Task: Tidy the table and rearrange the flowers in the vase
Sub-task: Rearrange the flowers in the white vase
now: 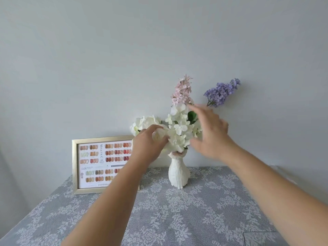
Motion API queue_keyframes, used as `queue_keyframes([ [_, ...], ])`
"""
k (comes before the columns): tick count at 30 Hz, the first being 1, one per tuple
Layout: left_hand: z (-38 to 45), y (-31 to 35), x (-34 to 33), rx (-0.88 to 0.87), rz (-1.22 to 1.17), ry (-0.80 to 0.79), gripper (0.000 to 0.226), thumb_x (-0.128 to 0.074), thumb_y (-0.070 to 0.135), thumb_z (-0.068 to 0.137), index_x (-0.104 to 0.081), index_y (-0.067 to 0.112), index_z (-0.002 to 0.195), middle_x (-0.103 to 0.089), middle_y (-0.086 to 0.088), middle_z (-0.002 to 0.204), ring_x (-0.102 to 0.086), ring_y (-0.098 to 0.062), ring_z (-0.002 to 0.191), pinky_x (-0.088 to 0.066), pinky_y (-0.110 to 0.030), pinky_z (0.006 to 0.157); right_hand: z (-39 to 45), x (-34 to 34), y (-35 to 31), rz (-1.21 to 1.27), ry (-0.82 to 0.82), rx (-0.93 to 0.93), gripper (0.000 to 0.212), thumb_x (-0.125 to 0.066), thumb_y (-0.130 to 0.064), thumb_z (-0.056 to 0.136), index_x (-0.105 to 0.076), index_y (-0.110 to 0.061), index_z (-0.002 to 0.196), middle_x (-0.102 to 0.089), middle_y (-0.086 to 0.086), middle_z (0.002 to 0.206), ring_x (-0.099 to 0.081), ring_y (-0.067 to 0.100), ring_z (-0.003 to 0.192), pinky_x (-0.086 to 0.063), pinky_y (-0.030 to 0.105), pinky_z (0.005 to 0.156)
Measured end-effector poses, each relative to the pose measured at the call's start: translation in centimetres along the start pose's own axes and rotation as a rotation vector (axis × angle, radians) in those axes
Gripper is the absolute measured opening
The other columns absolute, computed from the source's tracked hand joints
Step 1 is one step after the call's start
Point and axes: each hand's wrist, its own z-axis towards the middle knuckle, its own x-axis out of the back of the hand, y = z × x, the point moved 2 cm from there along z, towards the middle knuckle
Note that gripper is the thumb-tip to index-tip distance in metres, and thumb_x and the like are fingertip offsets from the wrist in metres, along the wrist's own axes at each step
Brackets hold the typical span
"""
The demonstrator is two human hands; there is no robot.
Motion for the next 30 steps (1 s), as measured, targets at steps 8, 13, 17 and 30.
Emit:
queue_keyframes([
  [8,-0.9,0.3,-0.9,-0.061,0.087,-0.005,0.039,-0.065,0.039,0.082,-0.056,0.039,0.121,-0.051,0.002,0.106,-0.058,-0.022,0.085,-0.042,-0.03,0.074,2.1,-2.9,0.8,0.046,0.053,0.098,0.036,-0.061,-0.002,0.082,-0.065,-0.013,0.115,-0.046,0.01,0.139,-0.049,0.027,0.123,-0.042,0.033,0.095],
  [13,-1.2,0.4,-1.6,-0.081,0.107,0.018,0.046,-0.064,0.037,0.084,-0.052,0.035,0.128,-0.051,0.002,0.114,-0.055,-0.02,0.094,-0.045,-0.031,0.078,4.6,-3.5,1.4,0.036,-0.122,0.025,0.033,-0.059,-0.004,0.083,-0.067,-0.013,0.113,-0.058,0.003,0.123,-0.057,0.02,0.105,-0.044,0.032,0.093],
  [17,-1.2,-0.1,-1.8,-0.059,0.054,0.037,0.051,-0.066,0.037,0.082,-0.049,0.032,0.13,-0.052,-0.001,0.117,-0.056,-0.021,0.093,-0.044,-0.031,0.077,4.2,-4.9,1.7,0.026,-0.189,0.012,0.033,-0.06,-0.004,0.081,-0.068,-0.013,0.111,-0.061,0.004,0.12,-0.056,0.021,0.107,-0.044,0.033,0.094],
  [30,4.7,-3.8,4.1,0.236,-0.354,-0.018,0.046,-0.063,0.047,0.084,-0.05,0.033,0.126,-0.055,-0.005,0.13,-0.056,-0.018,0.104,-0.045,-0.037,0.085,5.6,-0.1,3.9,0.058,-0.157,-0.048,0.024,-0.062,-0.04,0.081,-0.067,-0.042,0.104,-0.056,-0.009,0.111,-0.05,0.005,0.088,-0.044,0.033,0.087],
])
